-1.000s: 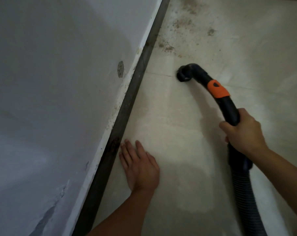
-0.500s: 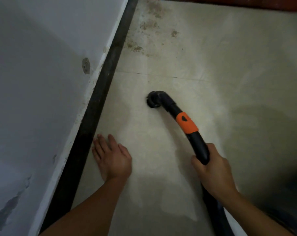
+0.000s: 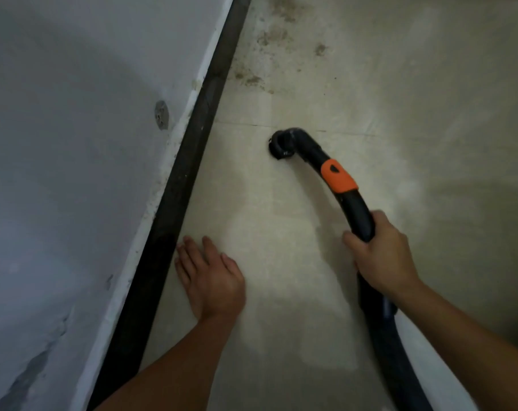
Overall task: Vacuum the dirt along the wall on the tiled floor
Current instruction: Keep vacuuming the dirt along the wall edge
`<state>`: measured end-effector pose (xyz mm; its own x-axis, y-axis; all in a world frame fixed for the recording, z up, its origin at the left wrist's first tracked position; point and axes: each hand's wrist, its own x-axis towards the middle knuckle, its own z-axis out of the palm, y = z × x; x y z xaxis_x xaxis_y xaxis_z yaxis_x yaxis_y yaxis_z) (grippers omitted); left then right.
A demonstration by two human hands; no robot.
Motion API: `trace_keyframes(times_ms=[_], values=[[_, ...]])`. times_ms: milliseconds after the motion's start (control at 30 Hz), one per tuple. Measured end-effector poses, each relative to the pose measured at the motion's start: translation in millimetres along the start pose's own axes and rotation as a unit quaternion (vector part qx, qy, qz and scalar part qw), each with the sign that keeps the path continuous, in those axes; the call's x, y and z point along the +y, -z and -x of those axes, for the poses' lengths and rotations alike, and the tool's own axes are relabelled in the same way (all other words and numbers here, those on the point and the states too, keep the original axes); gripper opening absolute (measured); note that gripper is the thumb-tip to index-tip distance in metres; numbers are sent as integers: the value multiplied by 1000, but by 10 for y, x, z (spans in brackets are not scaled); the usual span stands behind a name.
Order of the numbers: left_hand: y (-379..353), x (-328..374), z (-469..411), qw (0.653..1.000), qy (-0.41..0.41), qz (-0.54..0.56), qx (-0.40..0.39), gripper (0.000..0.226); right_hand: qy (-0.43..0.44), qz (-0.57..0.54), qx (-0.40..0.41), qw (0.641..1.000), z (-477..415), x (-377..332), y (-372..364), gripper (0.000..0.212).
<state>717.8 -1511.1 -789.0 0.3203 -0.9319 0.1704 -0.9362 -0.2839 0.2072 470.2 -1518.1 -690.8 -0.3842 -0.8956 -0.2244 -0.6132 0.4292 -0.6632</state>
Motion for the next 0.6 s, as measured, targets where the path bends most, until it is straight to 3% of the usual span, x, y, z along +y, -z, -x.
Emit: trace_keyframes(times_ms=[200, 367, 600], values=[[14, -5, -21, 1000, 1, 0, -17, 54, 5, -5, -5, 1000, -348, -443, -273, 30], [4, -55, -38, 1000, -4, -6, -20, 54, 14, 10, -57, 998, 326, -192, -214, 25], [35, -44, -51, 1000, -10, 11, -24, 59, -11, 61, -68, 996, 1380, 488, 195, 25]])
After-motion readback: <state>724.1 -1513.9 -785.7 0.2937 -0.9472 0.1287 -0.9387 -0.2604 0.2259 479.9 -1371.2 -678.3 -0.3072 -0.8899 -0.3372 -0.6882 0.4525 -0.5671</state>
